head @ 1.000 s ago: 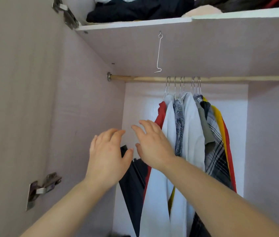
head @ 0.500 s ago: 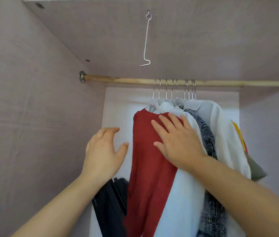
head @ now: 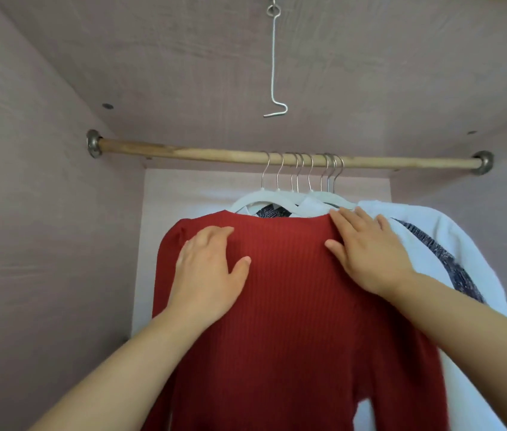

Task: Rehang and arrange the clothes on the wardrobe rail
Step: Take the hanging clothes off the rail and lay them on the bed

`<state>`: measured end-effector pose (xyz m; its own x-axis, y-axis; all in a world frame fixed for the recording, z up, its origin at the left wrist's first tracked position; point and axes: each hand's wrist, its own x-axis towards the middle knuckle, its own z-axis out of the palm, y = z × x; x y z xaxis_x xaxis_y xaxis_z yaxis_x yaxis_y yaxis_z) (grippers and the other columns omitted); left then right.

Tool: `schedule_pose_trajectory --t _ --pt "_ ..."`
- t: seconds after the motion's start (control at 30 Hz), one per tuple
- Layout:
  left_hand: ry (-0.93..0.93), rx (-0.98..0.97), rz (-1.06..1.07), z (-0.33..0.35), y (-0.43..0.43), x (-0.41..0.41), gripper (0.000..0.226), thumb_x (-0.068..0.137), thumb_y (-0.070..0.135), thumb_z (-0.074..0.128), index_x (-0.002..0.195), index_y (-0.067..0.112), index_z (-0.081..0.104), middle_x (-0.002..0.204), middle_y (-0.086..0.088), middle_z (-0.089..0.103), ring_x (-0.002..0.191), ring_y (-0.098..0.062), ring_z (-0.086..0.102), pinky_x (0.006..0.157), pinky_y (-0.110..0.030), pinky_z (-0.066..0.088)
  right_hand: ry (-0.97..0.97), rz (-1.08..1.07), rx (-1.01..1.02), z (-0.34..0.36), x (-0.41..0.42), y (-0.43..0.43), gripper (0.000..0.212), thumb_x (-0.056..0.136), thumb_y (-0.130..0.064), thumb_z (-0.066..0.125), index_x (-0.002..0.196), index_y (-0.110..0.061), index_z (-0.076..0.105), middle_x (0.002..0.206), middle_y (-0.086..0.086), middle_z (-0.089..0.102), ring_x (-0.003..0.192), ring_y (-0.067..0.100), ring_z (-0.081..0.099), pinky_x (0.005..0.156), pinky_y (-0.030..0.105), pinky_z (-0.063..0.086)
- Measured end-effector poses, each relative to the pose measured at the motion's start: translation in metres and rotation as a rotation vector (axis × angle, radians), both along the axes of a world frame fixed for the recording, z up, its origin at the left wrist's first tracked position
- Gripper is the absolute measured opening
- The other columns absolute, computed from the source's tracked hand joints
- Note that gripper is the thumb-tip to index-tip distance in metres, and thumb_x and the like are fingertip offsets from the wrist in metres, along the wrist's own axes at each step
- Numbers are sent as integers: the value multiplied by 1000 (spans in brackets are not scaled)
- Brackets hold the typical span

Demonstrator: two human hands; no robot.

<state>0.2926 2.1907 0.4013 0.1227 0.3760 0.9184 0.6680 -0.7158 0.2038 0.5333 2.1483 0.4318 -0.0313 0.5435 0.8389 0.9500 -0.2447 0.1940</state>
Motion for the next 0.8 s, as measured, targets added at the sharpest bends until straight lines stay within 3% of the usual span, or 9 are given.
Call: schedule_pose_trajectory --t 0.13,0.3,0.53,0.8 --pt "-7 -8 18 17 18 -9 54 87 31 55 135 14 40 139 -4 42 130 -20 35 112 -34 24 -23 83 132 26 -31 26 55 96 -47 15 142 -21 31 149 6 29 138 26 22 110 46 13" --pt "-1 -16 89 35 33 -10 55 88 34 53 137 16 37 140 -3 39 130 -20 34 108 -32 24 -64 37 41 50 -38 59 47 100 -42 21 145 -36 15 153 -3 19 140 24 16 110 52 15" --pt "8 -18 106 46 45 17 56 88 34 53 137 14 36 141 -5 38 131 -21 33 110 -32 24 -111 40 60 48 8 62 47 100 -39 22 146 -34 13 152 -12 22 140 17 20 107 50 22" --pt "89 -46 93 30 52 47 57 88 37 53 138 16 35 141 -2 38 131 -19 33 111 -31 23 -123 264 111 58 64 60 43 94 -35 46 136 -30 42 140 -10 46 132 16 38 98 39 38"
